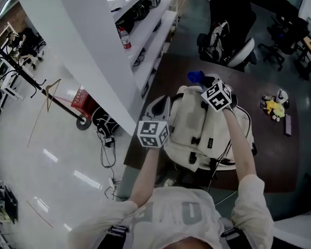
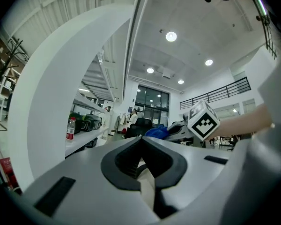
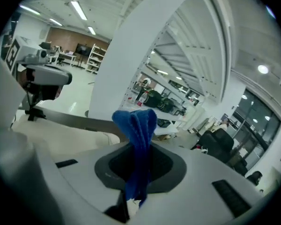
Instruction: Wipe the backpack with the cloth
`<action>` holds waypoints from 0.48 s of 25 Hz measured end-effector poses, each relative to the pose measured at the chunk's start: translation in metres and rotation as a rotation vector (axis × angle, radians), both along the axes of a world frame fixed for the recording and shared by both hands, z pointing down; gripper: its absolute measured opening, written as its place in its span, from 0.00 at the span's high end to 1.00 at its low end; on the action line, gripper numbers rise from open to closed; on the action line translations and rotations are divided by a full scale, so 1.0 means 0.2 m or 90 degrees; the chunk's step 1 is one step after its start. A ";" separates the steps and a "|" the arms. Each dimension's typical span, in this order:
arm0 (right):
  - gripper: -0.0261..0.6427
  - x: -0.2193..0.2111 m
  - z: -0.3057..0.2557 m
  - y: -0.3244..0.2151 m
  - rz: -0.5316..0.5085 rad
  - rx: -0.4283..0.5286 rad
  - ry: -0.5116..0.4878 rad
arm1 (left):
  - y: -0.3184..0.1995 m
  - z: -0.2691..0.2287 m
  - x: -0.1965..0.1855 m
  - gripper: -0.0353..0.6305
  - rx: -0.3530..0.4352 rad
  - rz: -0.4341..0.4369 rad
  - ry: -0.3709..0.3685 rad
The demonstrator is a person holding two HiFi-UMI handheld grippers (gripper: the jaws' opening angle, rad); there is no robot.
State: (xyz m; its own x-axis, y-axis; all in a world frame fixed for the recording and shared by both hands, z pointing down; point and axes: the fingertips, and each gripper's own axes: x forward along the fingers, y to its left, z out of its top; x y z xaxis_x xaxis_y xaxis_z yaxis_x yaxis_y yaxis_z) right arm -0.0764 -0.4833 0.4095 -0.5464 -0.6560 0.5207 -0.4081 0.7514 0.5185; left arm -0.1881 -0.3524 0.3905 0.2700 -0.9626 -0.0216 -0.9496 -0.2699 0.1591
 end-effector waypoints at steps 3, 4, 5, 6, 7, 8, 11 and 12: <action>0.90 -0.04 0.15 -0.08 -0.060 -0.035 0.083 | -0.07 0.03 0.03 0.94 -0.011 0.010 -0.016; 0.90 -0.05 0.19 -0.11 -0.079 -0.045 0.108 | -0.09 0.04 0.04 0.94 -0.012 0.012 -0.020; 0.90 -0.07 0.23 -0.12 -0.098 -0.055 0.129 | -0.11 0.05 0.04 0.94 -0.014 0.014 -0.022; 0.90 -0.08 0.27 -0.13 -0.116 -0.065 0.148 | -0.12 0.06 0.04 0.94 -0.018 0.014 -0.023; 0.90 -0.09 0.30 -0.14 -0.130 -0.075 0.165 | -0.12 0.08 0.04 0.94 -0.024 0.014 -0.022; 0.90 -0.11 0.34 -0.14 -0.142 -0.083 0.181 | -0.13 0.10 0.03 0.94 -0.030 0.013 -0.021; 0.90 -0.14 0.42 -0.15 -0.182 -0.098 0.234 | -0.15 0.13 0.00 0.94 -0.041 0.005 -0.014; 0.90 -0.14 0.45 -0.14 -0.200 -0.102 0.255 | -0.16 0.13 0.00 0.94 -0.042 0.004 -0.012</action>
